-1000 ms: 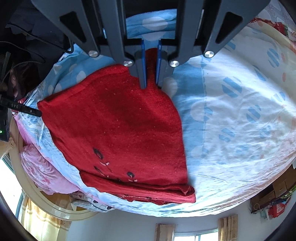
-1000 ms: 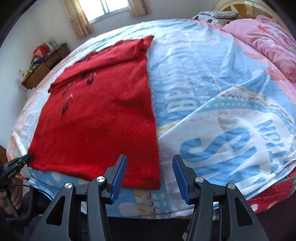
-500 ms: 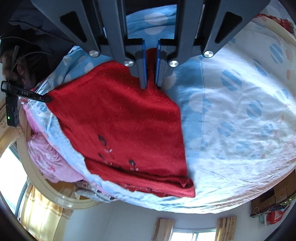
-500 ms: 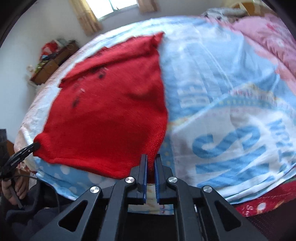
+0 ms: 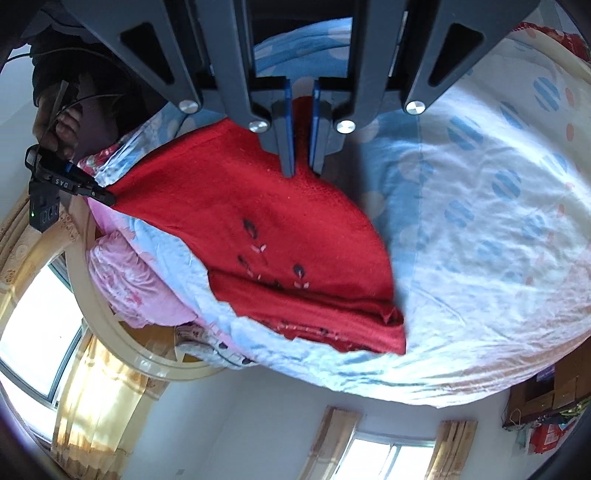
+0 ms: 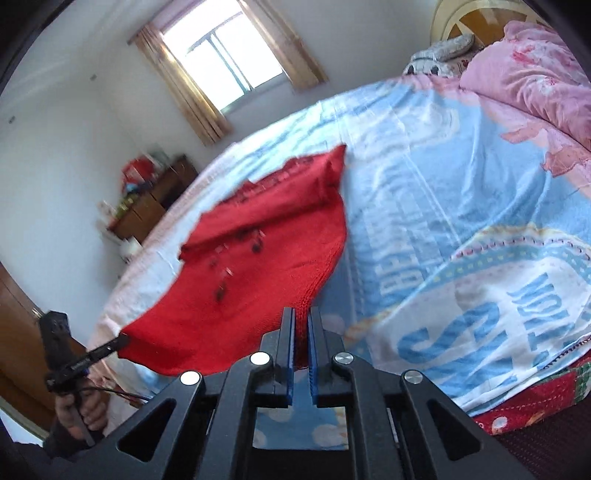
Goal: Fold small clothes
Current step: 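Lift the held hem with both grippers and fold it toward the collar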
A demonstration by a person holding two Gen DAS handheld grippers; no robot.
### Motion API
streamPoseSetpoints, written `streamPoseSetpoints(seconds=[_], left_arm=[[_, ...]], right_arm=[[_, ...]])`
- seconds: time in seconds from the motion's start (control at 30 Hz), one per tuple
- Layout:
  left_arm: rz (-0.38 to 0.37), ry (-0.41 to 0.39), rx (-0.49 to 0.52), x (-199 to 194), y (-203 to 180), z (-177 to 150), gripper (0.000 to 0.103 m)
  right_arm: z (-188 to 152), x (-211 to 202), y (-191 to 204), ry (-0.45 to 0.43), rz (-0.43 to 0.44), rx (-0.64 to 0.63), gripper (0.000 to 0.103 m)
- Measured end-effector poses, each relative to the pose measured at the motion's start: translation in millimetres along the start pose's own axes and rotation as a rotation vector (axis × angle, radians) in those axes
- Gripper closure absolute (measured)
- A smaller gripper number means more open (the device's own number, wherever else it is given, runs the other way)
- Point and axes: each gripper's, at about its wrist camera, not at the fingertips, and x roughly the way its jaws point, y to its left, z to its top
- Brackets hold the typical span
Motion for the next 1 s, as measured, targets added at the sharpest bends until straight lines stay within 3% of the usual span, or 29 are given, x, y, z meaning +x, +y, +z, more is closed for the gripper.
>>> streamPoseSetpoints(seconds=[0.43, 0.73, 1.0], left_arm=[[-0.021, -0.046, -0.008, 10.6, 14.1, 37.2, 0.095], [-0.034, -0.111, -0.049, 20.6, 27.7, 86.1, 0.095], [-0.01, -0.158, -0.045, 42.4, 41.2, 149.9, 0.095]], right_arm=[[37.1, -5.6, 6.1, -0.11, 0.019, 0.028, 0.098], [99.6, 24.1, 27.4, -0.165, 0.014, -0.029, 0.098], [169.5, 51.3, 43.3, -0.22, -0.009, -0.072, 0.098]])
